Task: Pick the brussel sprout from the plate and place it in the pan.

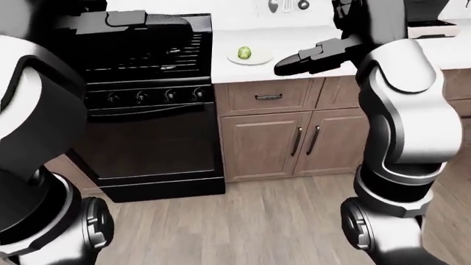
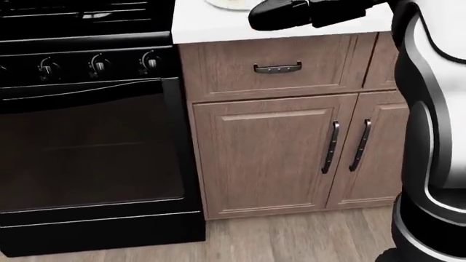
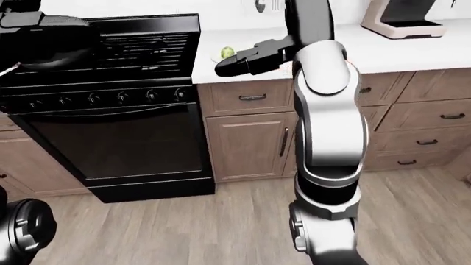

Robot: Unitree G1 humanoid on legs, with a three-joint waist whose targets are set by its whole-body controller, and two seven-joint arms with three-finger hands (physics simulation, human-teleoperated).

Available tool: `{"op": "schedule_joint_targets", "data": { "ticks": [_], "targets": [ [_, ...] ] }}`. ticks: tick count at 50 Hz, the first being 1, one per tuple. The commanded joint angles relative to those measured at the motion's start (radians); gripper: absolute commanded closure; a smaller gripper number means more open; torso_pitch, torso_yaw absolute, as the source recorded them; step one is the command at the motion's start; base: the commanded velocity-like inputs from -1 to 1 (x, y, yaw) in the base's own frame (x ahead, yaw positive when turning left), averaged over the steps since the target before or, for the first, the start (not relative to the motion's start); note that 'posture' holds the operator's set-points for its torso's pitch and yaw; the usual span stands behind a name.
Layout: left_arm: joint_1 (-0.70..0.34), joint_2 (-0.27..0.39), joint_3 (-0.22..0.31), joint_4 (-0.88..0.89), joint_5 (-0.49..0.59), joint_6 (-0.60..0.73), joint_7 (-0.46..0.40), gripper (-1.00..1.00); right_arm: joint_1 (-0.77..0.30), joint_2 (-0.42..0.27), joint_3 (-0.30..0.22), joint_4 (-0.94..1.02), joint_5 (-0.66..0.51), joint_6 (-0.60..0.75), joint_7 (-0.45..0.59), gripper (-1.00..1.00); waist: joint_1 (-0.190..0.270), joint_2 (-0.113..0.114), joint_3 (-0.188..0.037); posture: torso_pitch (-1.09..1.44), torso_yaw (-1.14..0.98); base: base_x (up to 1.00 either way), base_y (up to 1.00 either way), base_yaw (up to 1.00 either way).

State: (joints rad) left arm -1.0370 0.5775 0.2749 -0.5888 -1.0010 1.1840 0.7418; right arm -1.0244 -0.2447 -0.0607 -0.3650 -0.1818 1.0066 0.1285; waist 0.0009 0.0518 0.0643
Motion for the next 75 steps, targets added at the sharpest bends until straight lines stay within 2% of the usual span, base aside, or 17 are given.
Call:
{"op": "schedule_joint_targets", "data": {
  "ticks": [1,7,11,12,14,21,25,27,35,40,49,54,55,57,63,68,75],
  "targets": [
    [-0.031,0.004,-0.003,0.0,0.004,-0.024,-0.008,-1.0,-0.029,-0.013,-0.025,-0.014,-0.014,-0.029,-0.009,-1.0,-0.009,0.011,-0.013,0.0,0.0,0.37,0.0,0.0],
    [-0.031,0.001,-0.004,-0.001,0.007,-0.022,-0.009,-1.0,-0.028,-0.012,-0.025,-0.013,-0.016,-0.031,-0.007,-1.0,0.006,-0.028,-0.016,0.0,0.0,0.36,0.0,0.0],
    [-0.031,-0.002,-0.005,-0.004,0.007,-0.02,-0.007,-1.0,-0.026,-0.009,-0.022,-0.011,-0.018,-0.035,-0.005,-1.0,0.019,-0.114,-0.035,0.0,0.0,0.35,0.0,0.0],
    [-0.031,-0.002,-0.005,-0.004,0.007,-0.019,-0.007,-1.0,-0.025,-0.009,-0.021,-0.009,-0.019,-0.036,-0.005,-1.0,0.009,-0.08,-0.027,0.0,0.0,0.33,0.0,0.0],
    [-0.03,-0.003,-0.006,-0.005,0.009,-0.019,-0.008,-1.0,-0.026,-0.008,-0.022,-0.008,-0.021,-0.038,-0.004,-1.0,0.011,-0.095,-0.02,0.0,0.0,0.33,0.0,0.0],
    [-0.031,-0.002,-0.003,-0.003,0.012,-0.02,-0.013,-1.0,-0.023,-0.006,-0.016,-0.005,-0.03,-0.04,0.0,-1.0,-0.004,-0.04,-0.013,0.0,0.0,0.29,0.0,0.0],
    [-0.031,-0.004,-0.003,-0.004,0.015,-0.018,-0.014,-1.0,-0.023,-0.004,-0.013,-0.006,-0.036,-0.04,0.004,-1.0,-0.018,0.032,-0.049,0.0,0.0,0.29,0.0,0.0],
    [-0.034,-0.003,0.0,-0.006,0.01,-0.014,-0.01,-1.0,-0.022,-0.003,-0.014,-0.006,-0.039,-0.041,0.006,-1.0,-0.016,0.043,-0.015,0.0,0.0,0.29,0.0,0.0],
    [-0.03,-0.005,-0.006,-0.004,0.018,-0.02,-0.017,-1.0,-0.023,0.002,-0.014,0.0,-0.045,-0.044,0.01,-1.0,0.004,-0.018,-0.019,0.0,0.0,0.29,0.0,0.0],
    [-0.033,-0.007,-0.006,-0.004,0.02,-0.018,-0.017,-1.0,-0.023,0.003,-0.014,0.001,-0.048,-0.045,0.013,-1.0,0.023,-0.099,-0.048,0.0,0.0,0.29,0.0,0.0],
    [-0.034,-0.009,-0.004,-0.009,0.018,-0.015,-0.018,-1.0,-0.02,0.006,-0.012,0.003,-0.053,-0.049,0.016,-1.0,0.001,-0.051,-0.018,0.0,0.0,0.28,0.0,0.0],
    [-0.036,-0.009,-0.003,-0.009,0.017,-0.014,-0.017,-1.0,-0.019,0.008,-0.01,0.002,-0.057,-0.048,0.018,-1.0,-0.014,0.049,-0.046,0.0,0.0,0.29,0.0,0.0],
    [-0.037,-0.009,-0.002,-0.01,0.015,-0.012,-0.014,-1.0,-0.019,0.009,-0.01,0.002,-0.057,-0.048,0.019,-1.0,-0.009,0.016,-0.031,0.0,0.0,0.28,0.0,0.0],
    [-0.036,-0.009,-0.004,-0.01,0.015,-0.014,-0.015,-1.0,-0.019,0.009,-0.011,0.003,-0.058,-0.05,0.02,-1.0,-0.011,0.039,-0.021,0.0,0.0,0.29,0.0,0.0],
    [-0.036,-0.009,-0.004,-0.011,0.014,-0.015,-0.014,-1.0,-0.017,0.012,-0.006,0.003,-0.064,-0.052,0.022,-1.0,0.002,-0.004,-0.025,0.0,0.0,0.29,0.0,0.0],
    [-0.034,-0.008,-0.004,-0.01,0.014,-0.017,-0.014,-1.0,-0.017,0.014,-0.007,0.004,-0.068,-0.053,0.025,-1.0,0.018,-0.092,-0.043,0.0,0.0,0.29,0.0,0.0],
    [-0.036,-0.01,-0.006,-0.009,0.015,-0.017,-0.014,-1.0,-0.018,0.015,-0.008,0.007,-0.071,-0.061,0.027,-1.0,0.004,-0.07,-0.026,0.0,0.0,0.22,0.0,0.0]
  ]
}}
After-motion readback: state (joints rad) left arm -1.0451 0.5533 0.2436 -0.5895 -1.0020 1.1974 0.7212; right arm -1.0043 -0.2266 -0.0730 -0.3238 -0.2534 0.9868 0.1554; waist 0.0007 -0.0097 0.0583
